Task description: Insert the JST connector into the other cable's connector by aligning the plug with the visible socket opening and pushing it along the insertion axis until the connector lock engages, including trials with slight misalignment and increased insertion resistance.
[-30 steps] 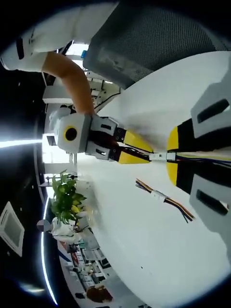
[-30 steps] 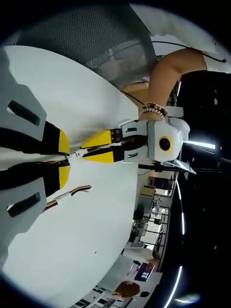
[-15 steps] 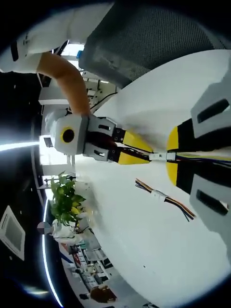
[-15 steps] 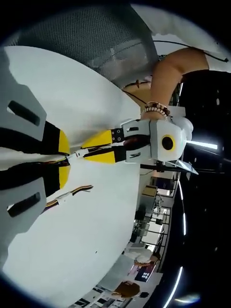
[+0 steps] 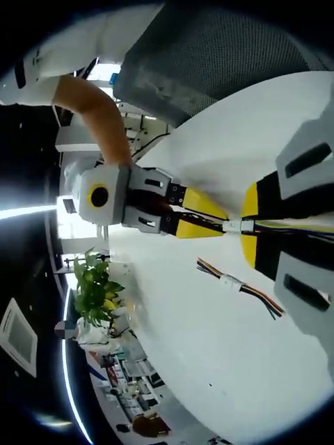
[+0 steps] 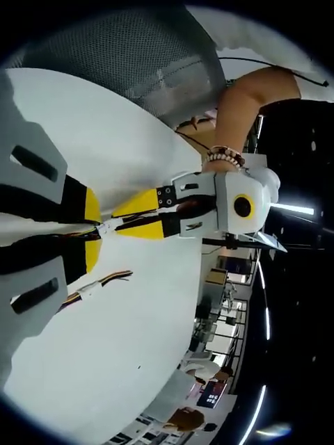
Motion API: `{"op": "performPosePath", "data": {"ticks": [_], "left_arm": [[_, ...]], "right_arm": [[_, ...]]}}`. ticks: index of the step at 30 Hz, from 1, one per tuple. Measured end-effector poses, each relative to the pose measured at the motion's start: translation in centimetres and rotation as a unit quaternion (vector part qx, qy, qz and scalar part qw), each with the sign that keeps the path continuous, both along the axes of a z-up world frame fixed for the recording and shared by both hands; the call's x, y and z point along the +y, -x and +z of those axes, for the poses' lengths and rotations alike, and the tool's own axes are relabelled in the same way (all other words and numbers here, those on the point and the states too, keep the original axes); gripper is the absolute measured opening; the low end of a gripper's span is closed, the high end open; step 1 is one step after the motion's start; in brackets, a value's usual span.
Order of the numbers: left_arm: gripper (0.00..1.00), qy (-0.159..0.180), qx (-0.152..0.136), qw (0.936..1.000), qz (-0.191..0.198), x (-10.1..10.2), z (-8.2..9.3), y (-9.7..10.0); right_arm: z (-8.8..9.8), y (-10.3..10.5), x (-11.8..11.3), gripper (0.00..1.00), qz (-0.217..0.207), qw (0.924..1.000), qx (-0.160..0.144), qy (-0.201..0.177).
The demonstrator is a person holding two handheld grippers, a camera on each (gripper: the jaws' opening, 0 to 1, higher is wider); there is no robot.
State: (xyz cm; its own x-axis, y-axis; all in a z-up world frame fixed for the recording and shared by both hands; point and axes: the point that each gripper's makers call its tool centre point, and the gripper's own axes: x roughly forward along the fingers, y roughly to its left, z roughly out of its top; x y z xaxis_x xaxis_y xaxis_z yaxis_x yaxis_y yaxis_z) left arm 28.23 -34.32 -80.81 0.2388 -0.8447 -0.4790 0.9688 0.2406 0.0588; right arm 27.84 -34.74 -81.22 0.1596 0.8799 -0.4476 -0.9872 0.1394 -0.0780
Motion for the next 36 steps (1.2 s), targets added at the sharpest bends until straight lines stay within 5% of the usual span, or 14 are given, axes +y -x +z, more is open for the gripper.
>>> {"op": "performPosePath", "data": {"ticks": [36], "left_arm": [[0.0, -0.007, 0.024, 0.9996, -0.013, -0.5, -1.3, 0.3]], "right_arm": [[-1.3, 0.4, -0.3, 0.02, -0.016, 0.999, 0.042, 0.003]]}}
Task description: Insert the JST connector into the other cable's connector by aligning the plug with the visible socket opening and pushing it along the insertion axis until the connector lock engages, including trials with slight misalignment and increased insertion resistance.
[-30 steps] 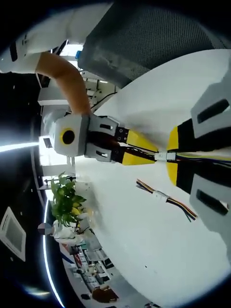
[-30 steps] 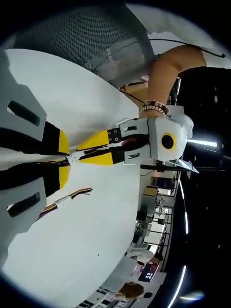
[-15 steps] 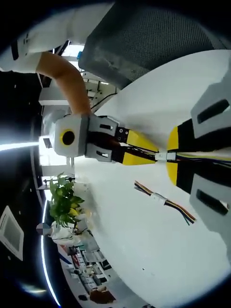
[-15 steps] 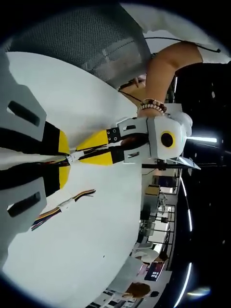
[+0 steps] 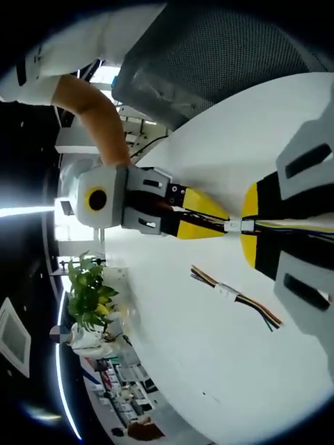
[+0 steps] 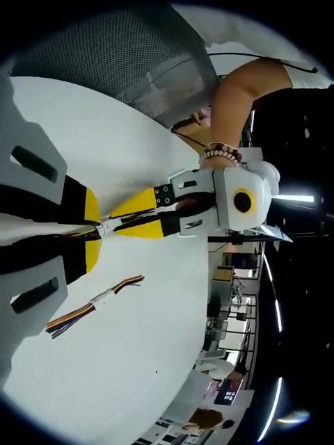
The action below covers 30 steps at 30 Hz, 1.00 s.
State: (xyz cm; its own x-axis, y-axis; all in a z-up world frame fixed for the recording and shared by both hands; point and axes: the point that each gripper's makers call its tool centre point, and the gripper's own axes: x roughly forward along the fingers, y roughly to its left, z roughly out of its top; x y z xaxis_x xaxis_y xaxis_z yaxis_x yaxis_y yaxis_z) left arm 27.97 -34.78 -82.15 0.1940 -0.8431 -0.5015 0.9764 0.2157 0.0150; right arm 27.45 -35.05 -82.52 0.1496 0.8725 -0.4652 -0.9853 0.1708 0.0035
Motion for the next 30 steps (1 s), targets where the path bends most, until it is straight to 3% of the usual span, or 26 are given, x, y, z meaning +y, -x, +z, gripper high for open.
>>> {"op": "performPosePath", "data": {"ticks": [9, 16, 24, 30], "left_arm": [[0.0, 0.004, 0.003, 1.0, -0.001, -0.5, 0.2, -1.3], [0.0, -0.019, -0.002, 0.9997, -0.013, -1.1, -0.1, -3.5], [0.0, -0.038, 0.01, 0.9991, -0.012, -1.4, -1.4, -5.5], [0.0, -0.045, 0.023, 0.9987, -0.005, -1.1, -2.2, -5.9]], "right_arm": [[0.1, -1.3, -0.7, 0.02, -0.011, 0.9999, -0.01, -0.006], [-0.2, -3.4, -1.1, 0.03, -0.03, 0.9993, -0.019, -0.008], [-1.4, -5.4, -1.4, 0.03, -0.044, 0.9989, -0.016, -0.006], [-2.2, -5.8, -1.0, 0.03, -0.046, 0.9989, -0.007, -0.005]]}}
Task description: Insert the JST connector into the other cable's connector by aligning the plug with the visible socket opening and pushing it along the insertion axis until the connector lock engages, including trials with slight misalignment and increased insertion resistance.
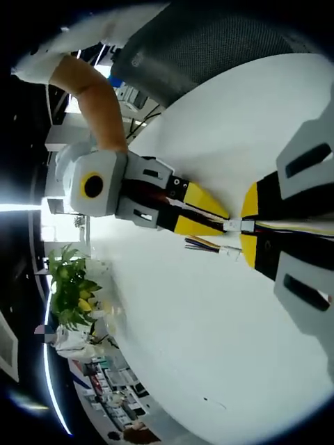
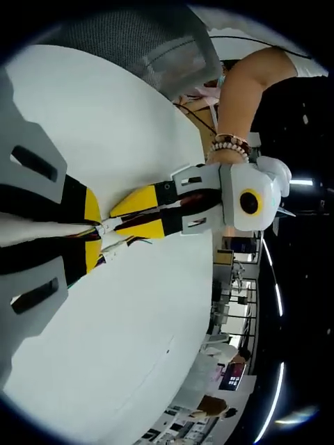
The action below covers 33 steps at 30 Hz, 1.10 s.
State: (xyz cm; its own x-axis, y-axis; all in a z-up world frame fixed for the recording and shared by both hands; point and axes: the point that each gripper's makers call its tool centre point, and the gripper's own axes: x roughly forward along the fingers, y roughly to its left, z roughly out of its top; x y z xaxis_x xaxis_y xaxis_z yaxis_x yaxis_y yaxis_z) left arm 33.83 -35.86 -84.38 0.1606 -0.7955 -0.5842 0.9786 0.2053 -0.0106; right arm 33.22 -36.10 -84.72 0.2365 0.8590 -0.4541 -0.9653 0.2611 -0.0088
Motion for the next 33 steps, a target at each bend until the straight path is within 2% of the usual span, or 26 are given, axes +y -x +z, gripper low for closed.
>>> {"op": "performPosePath", "data": {"ticks": [8, 15, 26, 33], "left_arm": [[0.0, -0.003, 0.004, 1.0, 0.005, 0.22, -0.25, -0.12], [0.0, -0.003, 0.006, 1.0, 0.006, 0.13, -0.34, -0.12], [0.0, 0.013, 0.015, 0.9997, 0.013, 0.18, -0.43, -0.16], [0.0, 0.016, 0.016, 0.9996, 0.017, 0.16, -0.46, -0.18]], "right_arm": [[-0.16, -0.19, 0.24, 0.03, -0.001, 1.0, -0.001, 0.001], [-0.31, -0.26, 0.05, 0.03, -0.009, 0.9999, 0.007, -0.012], [-0.36, -0.28, 0.0, 0.03, -0.009, 0.9997, -0.015, -0.016], [-0.35, -0.3, -0.02, 0.03, -0.013, 0.9996, -0.019, -0.019]]}}
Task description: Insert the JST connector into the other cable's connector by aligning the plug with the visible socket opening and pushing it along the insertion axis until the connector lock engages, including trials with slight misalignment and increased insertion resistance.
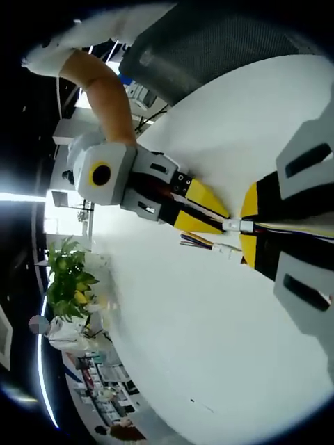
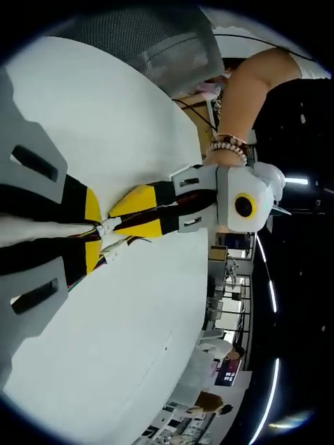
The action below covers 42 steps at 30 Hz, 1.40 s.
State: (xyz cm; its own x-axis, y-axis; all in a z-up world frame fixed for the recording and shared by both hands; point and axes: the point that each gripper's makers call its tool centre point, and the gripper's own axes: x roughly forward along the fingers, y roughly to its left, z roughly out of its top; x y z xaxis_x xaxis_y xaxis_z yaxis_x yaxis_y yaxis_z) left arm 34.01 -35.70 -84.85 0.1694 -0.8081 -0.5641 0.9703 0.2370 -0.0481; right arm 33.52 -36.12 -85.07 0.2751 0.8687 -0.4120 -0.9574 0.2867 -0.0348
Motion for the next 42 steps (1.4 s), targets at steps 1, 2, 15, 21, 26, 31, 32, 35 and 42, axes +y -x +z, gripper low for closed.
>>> {"op": "performPosePath", "data": {"ticks": [1, 2, 15, 21, 26, 31, 32, 35, 42], "left_arm": [[0.0, -0.001, -0.001, 1.0, 0.0, -0.01, -0.01, 0.0], [0.0, -0.001, -0.001, 1.0, 0.0, -0.01, -0.02, -0.01], [0.0, -0.004, -0.002, 1.0, 0.007, -0.14, -0.08, -0.14], [0.0, -0.005, -0.003, 0.9999, 0.012, -0.15, -0.05, -0.09], [0.0, -0.006, -0.004, 0.9999, 0.012, -0.14, -0.02, 0.02], [0.0, -0.005, 0.0, 0.9999, 0.016, -0.11, 0.0, 0.02], [0.0, -0.005, 0.0, 0.9999, 0.016, -0.1, 0.0, 0.03], [0.0, -0.01, -0.003, 0.9998, 0.017, -0.1, 0.02, -0.04], [0.03, 0.005, -0.005, 0.9999, 0.016, -0.64, 0.77, 0.09]], "right_arm": [[0.0, 0.01, 0.01, 0.03, -0.001, 1.0, -0.001, 0.001], [0.0, 0.01, 0.02, 0.03, -0.001, 1.0, -0.003, 0.001], [0.06, 0.04, 0.04, 0.04, -0.006, 0.9999, -0.011, 0.003], [0.07, 0.1, 0.07, 0.04, -0.006, 0.9998, -0.017, 0.011], [0.07, 0.11, 0.12, 0.04, -0.007, 0.9995, -0.024, 0.022], [0.12, 0.01, 0.1, 0.05, -0.018, 0.9995, -0.012, 0.025], [0.11, 0.04, 0.11, 0.05, -0.017, 0.9994, -0.015, 0.028], [0.07, -0.04, 0.08, 0.05, -0.021, 0.9992, -0.015, 0.032], [0.04, 0.24, 0.03, 0.05, -0.025, 0.9991, -0.003, 0.033]]}}
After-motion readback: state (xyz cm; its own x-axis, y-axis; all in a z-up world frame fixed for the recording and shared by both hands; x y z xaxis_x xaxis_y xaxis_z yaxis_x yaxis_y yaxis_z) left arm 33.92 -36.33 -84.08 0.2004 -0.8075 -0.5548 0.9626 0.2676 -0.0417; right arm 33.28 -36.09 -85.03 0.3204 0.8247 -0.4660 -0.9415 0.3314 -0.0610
